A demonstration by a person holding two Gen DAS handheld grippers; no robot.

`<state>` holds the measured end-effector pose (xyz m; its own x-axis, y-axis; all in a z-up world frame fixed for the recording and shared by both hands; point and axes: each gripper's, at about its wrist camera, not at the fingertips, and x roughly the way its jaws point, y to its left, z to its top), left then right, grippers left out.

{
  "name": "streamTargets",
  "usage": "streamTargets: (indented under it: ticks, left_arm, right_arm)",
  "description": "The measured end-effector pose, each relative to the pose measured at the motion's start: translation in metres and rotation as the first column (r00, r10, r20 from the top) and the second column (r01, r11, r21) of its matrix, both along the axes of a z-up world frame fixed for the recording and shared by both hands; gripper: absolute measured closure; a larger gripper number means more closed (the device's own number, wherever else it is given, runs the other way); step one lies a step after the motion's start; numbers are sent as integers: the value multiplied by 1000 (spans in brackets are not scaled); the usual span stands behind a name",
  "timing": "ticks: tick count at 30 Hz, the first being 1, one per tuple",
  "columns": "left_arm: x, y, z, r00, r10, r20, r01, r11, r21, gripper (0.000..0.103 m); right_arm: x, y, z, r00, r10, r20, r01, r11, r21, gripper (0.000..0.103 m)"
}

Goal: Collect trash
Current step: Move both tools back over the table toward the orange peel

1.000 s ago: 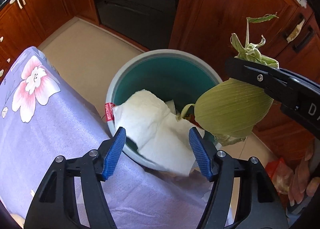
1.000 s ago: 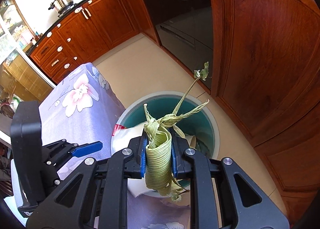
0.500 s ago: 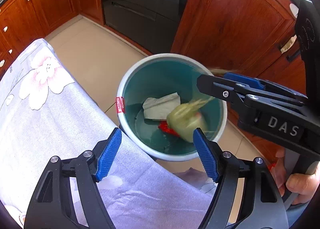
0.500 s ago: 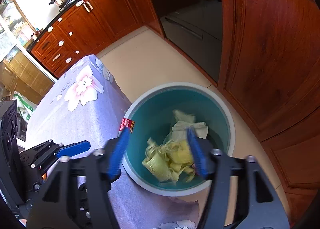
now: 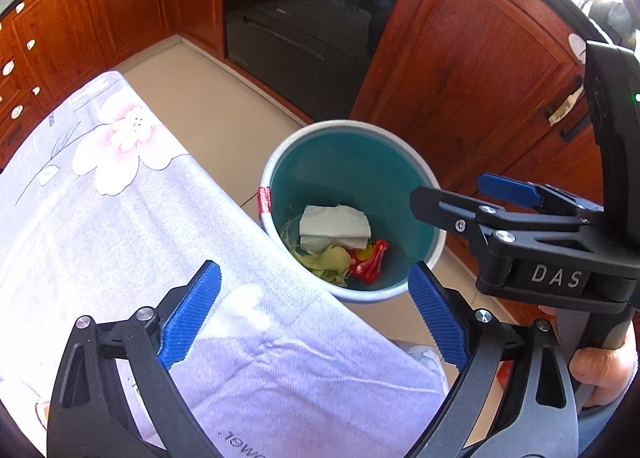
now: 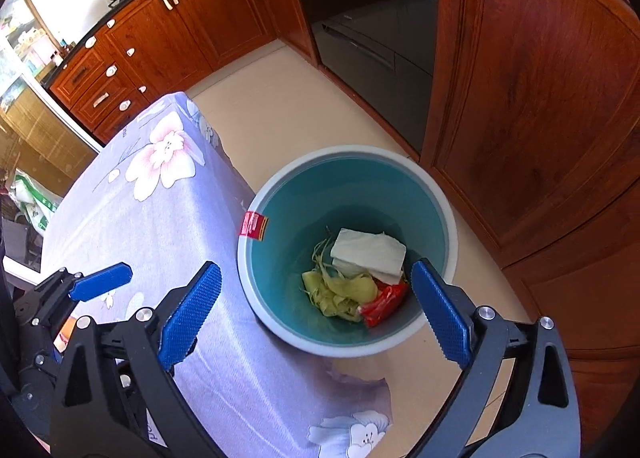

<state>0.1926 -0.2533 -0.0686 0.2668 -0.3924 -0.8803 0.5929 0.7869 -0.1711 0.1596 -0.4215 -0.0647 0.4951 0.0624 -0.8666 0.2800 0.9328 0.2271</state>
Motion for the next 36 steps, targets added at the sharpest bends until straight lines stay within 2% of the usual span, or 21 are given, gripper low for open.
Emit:
streamTargets:
  ticks: [10,24,30,36]
  left_arm:
    - [-24,44,19,999,35,36,-34,999,-17,6]
    - [-54,164,26,981,185,50,-184,982,-33,4]
    - [-62,217,27,967,248,52,-246,968,-52,4]
    - [-69,268,22,947,314,60,-313,949,-37,4]
  right_arm:
    - [-24,41,24,997,66,33,-65,998,-21,11]
    - [-42,137,47,978,203,53,-200,979,-45,11]
    - [-45,176,49,964,261,47,-258,964,-58,11]
    - [-40,209,40,948,317,21,-315,947,-62,11]
